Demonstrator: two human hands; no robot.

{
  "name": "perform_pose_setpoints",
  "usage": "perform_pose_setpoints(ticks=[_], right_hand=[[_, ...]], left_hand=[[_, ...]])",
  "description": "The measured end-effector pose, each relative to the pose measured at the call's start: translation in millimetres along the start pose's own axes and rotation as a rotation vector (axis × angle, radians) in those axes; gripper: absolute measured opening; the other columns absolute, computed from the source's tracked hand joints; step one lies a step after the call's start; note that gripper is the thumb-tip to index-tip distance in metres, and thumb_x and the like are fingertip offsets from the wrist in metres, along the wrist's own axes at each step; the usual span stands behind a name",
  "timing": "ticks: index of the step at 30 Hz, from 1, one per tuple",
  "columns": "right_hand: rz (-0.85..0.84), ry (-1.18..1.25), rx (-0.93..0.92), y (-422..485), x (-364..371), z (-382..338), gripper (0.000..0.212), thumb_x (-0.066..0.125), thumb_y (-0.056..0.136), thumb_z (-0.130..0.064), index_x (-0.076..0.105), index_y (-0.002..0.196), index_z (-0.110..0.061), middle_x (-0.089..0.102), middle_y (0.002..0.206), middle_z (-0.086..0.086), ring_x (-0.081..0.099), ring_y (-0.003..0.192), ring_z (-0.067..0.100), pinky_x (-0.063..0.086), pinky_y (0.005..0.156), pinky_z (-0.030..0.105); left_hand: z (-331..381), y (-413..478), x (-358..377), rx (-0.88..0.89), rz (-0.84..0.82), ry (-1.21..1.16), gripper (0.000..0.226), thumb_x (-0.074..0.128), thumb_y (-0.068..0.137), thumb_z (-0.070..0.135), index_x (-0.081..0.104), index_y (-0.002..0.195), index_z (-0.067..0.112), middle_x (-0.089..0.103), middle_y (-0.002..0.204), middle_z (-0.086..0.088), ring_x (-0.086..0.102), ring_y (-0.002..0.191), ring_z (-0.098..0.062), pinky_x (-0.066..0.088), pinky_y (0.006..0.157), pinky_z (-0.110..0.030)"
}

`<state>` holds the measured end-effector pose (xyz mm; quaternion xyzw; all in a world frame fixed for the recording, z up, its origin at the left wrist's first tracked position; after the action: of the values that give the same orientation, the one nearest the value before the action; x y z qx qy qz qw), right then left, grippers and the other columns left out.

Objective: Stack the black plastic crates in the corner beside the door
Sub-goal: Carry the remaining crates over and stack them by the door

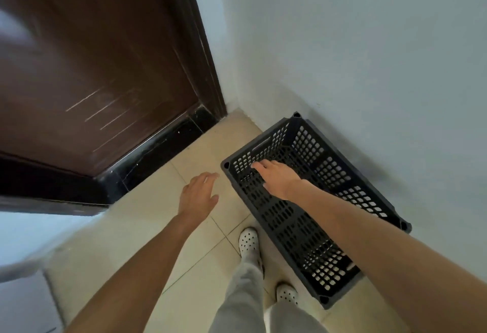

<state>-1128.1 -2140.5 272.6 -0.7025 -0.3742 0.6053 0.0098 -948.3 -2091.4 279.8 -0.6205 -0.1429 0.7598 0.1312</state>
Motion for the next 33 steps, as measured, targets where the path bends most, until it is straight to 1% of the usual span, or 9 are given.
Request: perform_pose_setpoints(ticks=[3,7,11,16,19,21,25,27,33], right_hand=[[0.003,-0.071,-0.095,-37.4,-3.0,-50.1,0.059,0.059,0.092,-0.018,0.032,0.145,-0.017,0.045,0.14,0.008,0.044,0.129,0.029,0.04,0.106,0.041],[-0.024,-0.276,-0.271,-79.8,-2.4,-128.8,0.055,0.056,0.091,-0.016,0.036,0.141,-0.017,0.053,0.131,0.011,0.046,0.124,0.03,0.039,0.104,0.042],[-0.006,-0.428,-0.433,-100.9,-11.4,-213.0,0.056,0.06,0.089,-0.023,0.038,0.14,-0.017,0.053,0.134,0.01,0.048,0.125,0.03,0.038,0.104,0.044],[0.018,-0.514,-0.617,-135.1,2.6,-339.5,0.057,0.062,0.091,-0.021,0.039,0.143,-0.018,0.049,0.141,0.008,0.045,0.13,0.028,0.034,0.11,0.043],[-0.069,-0.606,-0.733,-167.5,37.2,-429.0,0.058,0.055,0.096,-0.021,0.031,0.148,-0.014,0.041,0.147,0.011,0.037,0.136,0.03,0.029,0.113,0.044],[-0.079,-0.685,-0.825,-197.2,66.8,-491.8,0.058,0.053,0.096,-0.02,0.029,0.148,-0.015,0.042,0.146,0.011,0.038,0.135,0.03,0.031,0.111,0.042],[-0.068,-0.758,-1.026,-268.3,140.9,-602.5,0.051,0.055,0.091,-0.016,0.041,0.14,-0.018,0.056,0.129,0.007,0.05,0.119,0.028,0.043,0.097,0.04],[-0.099,-0.769,-1.103,-300.8,184.3,-648.0,0.047,0.056,0.092,-0.019,0.045,0.137,-0.018,0.058,0.126,0.006,0.052,0.115,0.027,0.045,0.094,0.039],[-0.181,-0.767,-1.202,-375.5,289.8,-769.3,0.04,0.055,0.091,-0.028,0.049,0.13,-0.019,0.062,0.12,0.008,0.057,0.11,0.031,0.046,0.089,0.041]], left_hand=[[-6.0,-68.9,-15.1,-0.056,0.045,0.022,0.057,0.059,0.095,0.03,0.036,0.147,0.026,0.044,0.149,0.003,0.046,0.131,-0.019,0.043,0.105,-0.037],[-31.6,-175.2,-20.2,-0.187,0.107,0.027,0.052,0.056,0.095,0.03,0.041,0.145,0.027,0.048,0.145,0.003,0.047,0.131,-0.02,0.036,0.108,-0.037],[-78.6,-277.0,-13.2,-0.366,0.158,0.009,0.05,0.057,0.094,0.031,0.044,0.142,0.03,0.051,0.144,0.005,0.046,0.133,-0.019,0.032,0.112,-0.037],[-143.3,-413.3,-0.9,-0.648,0.212,-0.069,0.049,0.057,0.094,0.033,0.044,0.141,0.03,0.051,0.144,0.005,0.045,0.134,-0.021,0.032,0.111,-0.04],[-176.8,-503.0,16.3,-0.787,0.224,-0.113,0.048,0.056,0.094,0.034,0.045,0.141,0.03,0.052,0.142,0.004,0.046,0.134,-0.022,0.033,0.11,-0.04],[-196.4,-565.8,32.3,-0.872,0.228,-0.131,0.048,0.056,0.094,0.033,0.046,0.14,0.029,0.054,0.14,0.003,0.048,0.131,-0.022,0.035,0.108,-0.04],[-228.3,-689.9,72.8,-1.026,0.231,-0.177,0.045,0.057,0.091,0.032,0.051,0.135,0.028,0.059,0.132,0.002,0.054,0.123,-0.023,0.042,0.102,-0.04],[-240.1,-747.7,98.1,-1.061,0.2,-0.192,0.043,0.058,0.092,0.035,0.052,0.134,0.027,0.06,0.129,0.002,0.055,0.12,-0.023,0.044,0.1,-0.041],[-293.1,-901.0,160.5,-1.142,0.105,-0.187,0.041,0.057,0.092,0.034,0.053,0.131,0.026,0.061,0.129,0.003,0.057,0.12,-0.021,0.046,0.099,-0.039]])
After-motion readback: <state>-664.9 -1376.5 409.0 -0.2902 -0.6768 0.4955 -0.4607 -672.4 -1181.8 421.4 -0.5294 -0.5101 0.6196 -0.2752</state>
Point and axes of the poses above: each hand's wrist, its own y-axis towards the middle knuckle, its own x-axis out of the palm, z = x × y, the point moved 9 cm from there along y, towards the middle knuckle
